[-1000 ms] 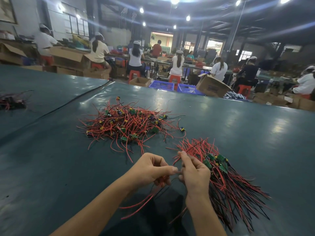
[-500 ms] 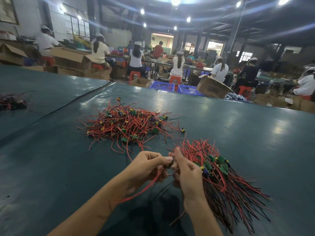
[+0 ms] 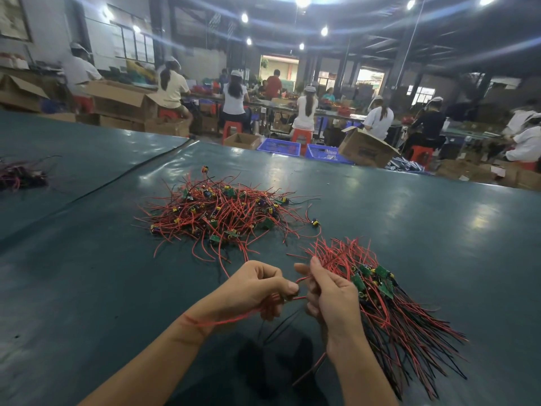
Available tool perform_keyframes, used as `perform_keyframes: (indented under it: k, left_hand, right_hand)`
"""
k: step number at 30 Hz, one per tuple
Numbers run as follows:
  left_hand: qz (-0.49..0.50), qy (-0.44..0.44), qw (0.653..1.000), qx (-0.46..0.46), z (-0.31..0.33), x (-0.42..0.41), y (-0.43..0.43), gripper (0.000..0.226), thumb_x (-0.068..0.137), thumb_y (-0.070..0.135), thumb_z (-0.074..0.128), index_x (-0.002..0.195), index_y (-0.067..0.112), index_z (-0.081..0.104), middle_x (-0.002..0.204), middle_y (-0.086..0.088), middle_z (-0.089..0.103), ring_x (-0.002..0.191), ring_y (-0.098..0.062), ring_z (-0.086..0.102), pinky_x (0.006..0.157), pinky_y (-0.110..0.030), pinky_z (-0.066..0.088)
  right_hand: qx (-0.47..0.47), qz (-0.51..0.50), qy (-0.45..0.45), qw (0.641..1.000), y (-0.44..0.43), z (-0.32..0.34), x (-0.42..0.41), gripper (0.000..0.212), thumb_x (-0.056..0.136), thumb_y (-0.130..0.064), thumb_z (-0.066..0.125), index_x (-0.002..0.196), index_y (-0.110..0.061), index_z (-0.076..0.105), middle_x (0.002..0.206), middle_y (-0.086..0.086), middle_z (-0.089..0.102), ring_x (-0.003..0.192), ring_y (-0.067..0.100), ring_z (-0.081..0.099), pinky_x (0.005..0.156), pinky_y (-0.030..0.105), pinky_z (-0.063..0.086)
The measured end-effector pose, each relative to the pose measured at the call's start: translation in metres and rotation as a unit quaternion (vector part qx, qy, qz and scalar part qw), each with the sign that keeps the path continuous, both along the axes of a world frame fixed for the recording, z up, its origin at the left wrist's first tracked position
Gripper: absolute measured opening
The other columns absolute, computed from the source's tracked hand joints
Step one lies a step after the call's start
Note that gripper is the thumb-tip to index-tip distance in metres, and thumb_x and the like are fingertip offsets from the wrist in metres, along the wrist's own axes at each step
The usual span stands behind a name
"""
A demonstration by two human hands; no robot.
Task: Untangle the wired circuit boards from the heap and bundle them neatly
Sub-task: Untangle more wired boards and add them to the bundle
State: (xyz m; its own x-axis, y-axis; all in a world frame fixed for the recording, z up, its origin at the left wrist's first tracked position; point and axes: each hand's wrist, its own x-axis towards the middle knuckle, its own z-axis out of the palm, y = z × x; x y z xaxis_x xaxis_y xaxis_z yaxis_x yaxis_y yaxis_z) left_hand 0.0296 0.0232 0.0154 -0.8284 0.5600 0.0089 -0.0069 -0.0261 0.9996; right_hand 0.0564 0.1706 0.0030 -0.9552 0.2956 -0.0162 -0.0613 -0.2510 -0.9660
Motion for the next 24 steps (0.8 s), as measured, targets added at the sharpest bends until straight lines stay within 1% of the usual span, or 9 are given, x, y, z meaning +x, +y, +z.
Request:
perform_keyframes:
  k: [6,11,14,16,18,19,21,22,24]
  left_hand:
    - [-0.016,-0.057,0.997,0.055,-0.003,-0.001,0.000,0.027,0.064,0.040,0.071,0.050,0.018,0.062,0.045,-0.002,0.052,0.038,-0.012,0.047,0.042,-0.022,0.039]
    - [-0.026,-0.145,0.984,0.100,-0.002,-0.006,-0.007,0.036,0.067,0.040,0.077,0.048,0.022,0.053,0.044,0.003,0.041,0.039,-0.011,0.041,0.044,-0.020,0.039]
    - [-0.049,-0.155,0.984,0.071,0.001,-0.004,-0.011,0.035,0.078,0.039,0.069,0.053,0.017,0.064,0.045,0.004,0.040,0.039,-0.007,0.039,0.043,-0.018,0.037]
    - [-0.044,-0.176,0.981,0.067,0.001,-0.003,-0.009,0.041,0.083,0.045,0.066,0.052,0.018,0.062,0.049,0.004,0.045,0.041,-0.007,0.043,0.045,-0.017,0.039]
    - [0.024,-0.186,0.980,0.065,0.000,-0.007,-0.005,0.045,0.089,0.046,0.058,0.055,0.018,0.067,0.057,0.001,0.056,0.047,-0.009,0.050,0.049,-0.019,0.043]
    - [0.087,-0.160,0.982,0.050,-0.003,-0.010,-0.004,0.044,0.093,0.042,0.056,0.059,0.017,0.070,0.061,-0.001,0.061,0.049,-0.010,0.054,0.050,-0.021,0.043]
    - [0.230,-0.010,0.972,-0.047,-0.012,-0.020,-0.009,0.033,0.096,0.029,0.056,0.069,0.017,0.070,0.071,-0.001,0.068,0.056,-0.011,0.058,0.056,-0.025,0.045]
    - [0.295,0.099,0.941,-0.130,-0.018,-0.026,-0.015,0.023,0.095,0.026,0.059,0.076,0.020,0.069,0.077,0.001,0.069,0.064,-0.011,0.060,0.063,-0.027,0.047]
    - [0.360,0.268,0.841,-0.303,-0.031,-0.036,-0.030,0.009,0.091,0.029,0.061,0.093,0.024,0.068,0.099,0.006,0.066,0.094,-0.015,0.059,0.084,-0.032,0.045]
  right_hand:
    - [-0.041,-0.052,0.057,0.996,0.002,-0.001,0.002,0.041,0.095,-0.036,0.056,0.071,-0.011,0.078,0.050,-0.005,0.040,0.040,0.006,0.028,0.036,0.018,0.024]
    - [0.075,0.027,0.057,0.995,-0.022,-0.006,0.011,0.071,0.080,-0.077,0.051,0.045,-0.015,0.058,0.046,-0.003,0.041,0.042,0.012,0.031,0.045,0.025,0.026]
    - [0.051,0.087,0.025,0.995,-0.036,-0.007,0.014,0.078,0.083,-0.069,0.055,0.058,0.005,0.064,0.053,0.011,0.059,0.041,0.014,0.041,0.044,0.019,0.032]
    - [0.002,0.032,-0.007,0.999,-0.038,-0.008,0.012,0.059,0.087,-0.054,0.059,0.052,-0.007,0.069,0.053,0.008,0.059,0.045,0.017,0.048,0.046,0.022,0.038]
    - [-0.016,-0.022,-0.019,0.999,-0.034,-0.007,0.010,0.056,0.093,-0.043,0.056,0.046,-0.016,0.068,0.047,-0.002,0.057,0.041,0.011,0.046,0.042,0.021,0.037]
    - [-0.038,-0.040,-0.013,0.998,-0.031,-0.006,0.009,0.057,0.095,-0.042,0.054,0.047,-0.015,0.068,0.047,-0.003,0.056,0.037,0.007,0.040,0.037,0.019,0.032]
    - [-0.100,-0.066,-0.004,0.993,-0.022,-0.003,0.007,0.059,0.098,-0.043,0.049,0.050,-0.014,0.067,0.047,-0.001,0.048,0.034,0.006,0.028,0.034,0.018,0.023]
    - [-0.130,-0.079,-0.007,0.988,-0.018,-0.001,0.007,0.061,0.100,-0.044,0.045,0.052,-0.013,0.068,0.047,-0.002,0.042,0.034,0.006,0.025,0.033,0.019,0.022]
    - [-0.177,-0.094,-0.008,0.980,-0.010,0.000,0.005,0.061,0.103,-0.045,0.037,0.064,-0.012,0.071,0.049,-0.004,0.037,0.034,0.006,0.023,0.032,0.019,0.022]
